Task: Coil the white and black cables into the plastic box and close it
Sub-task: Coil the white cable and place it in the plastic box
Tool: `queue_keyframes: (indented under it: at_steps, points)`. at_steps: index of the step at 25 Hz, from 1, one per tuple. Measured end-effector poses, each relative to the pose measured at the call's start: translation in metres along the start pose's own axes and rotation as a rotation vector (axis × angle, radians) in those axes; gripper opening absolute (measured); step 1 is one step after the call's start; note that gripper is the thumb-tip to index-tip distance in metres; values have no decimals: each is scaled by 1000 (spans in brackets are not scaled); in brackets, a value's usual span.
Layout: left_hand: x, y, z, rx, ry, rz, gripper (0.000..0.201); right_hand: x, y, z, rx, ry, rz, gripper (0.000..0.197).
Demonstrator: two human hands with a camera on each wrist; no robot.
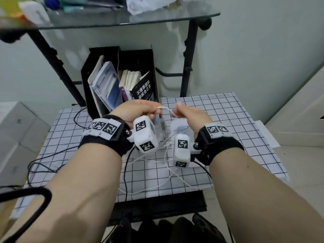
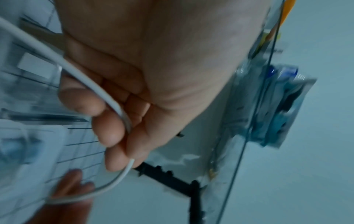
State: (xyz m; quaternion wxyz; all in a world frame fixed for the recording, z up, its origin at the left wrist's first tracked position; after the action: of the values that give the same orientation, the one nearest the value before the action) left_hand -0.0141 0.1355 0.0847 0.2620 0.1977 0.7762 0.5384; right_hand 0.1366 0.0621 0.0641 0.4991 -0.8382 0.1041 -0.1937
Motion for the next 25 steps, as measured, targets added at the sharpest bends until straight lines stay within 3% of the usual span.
queue_keyframes:
  at_steps: [2, 6, 12, 17, 22, 25]
  points:
    - [11, 19, -9, -59, 26, -78, 29, -18, -15, -2, 69, -66, -27, 48]
    - [33, 34, -24, -149, 88, -168, 32, -46, -42, -10, 133, -143, 137, 22]
    - [55, 20, -36, -151, 102, -153, 19, -67, -55, -15, -7, -291, 506, 27]
    - [63, 3, -39, -127, 105, -165, 12, -59, -74, -14, -77, -464, 1007, 29]
    - [56, -3, -38, -74, 60, -175, 8, -42, -99, -21, 4, -433, 1240, 26]
    - [49, -7, -36, -33, -2, -131, 8, -21, -103, -16, 105, -294, 1306, 22]
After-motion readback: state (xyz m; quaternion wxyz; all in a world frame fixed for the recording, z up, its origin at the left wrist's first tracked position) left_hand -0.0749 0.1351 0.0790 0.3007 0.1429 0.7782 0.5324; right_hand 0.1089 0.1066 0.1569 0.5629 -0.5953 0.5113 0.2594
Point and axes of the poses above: each hand's wrist, its own z-axis towards the middle knuckle, its own x-axis out of the back of the hand, y = z × x, the point moved 9 cm from there along z, towards the middle knuckle, and after that the axes turned 11 degrees about -x, right-handed, at the moved point
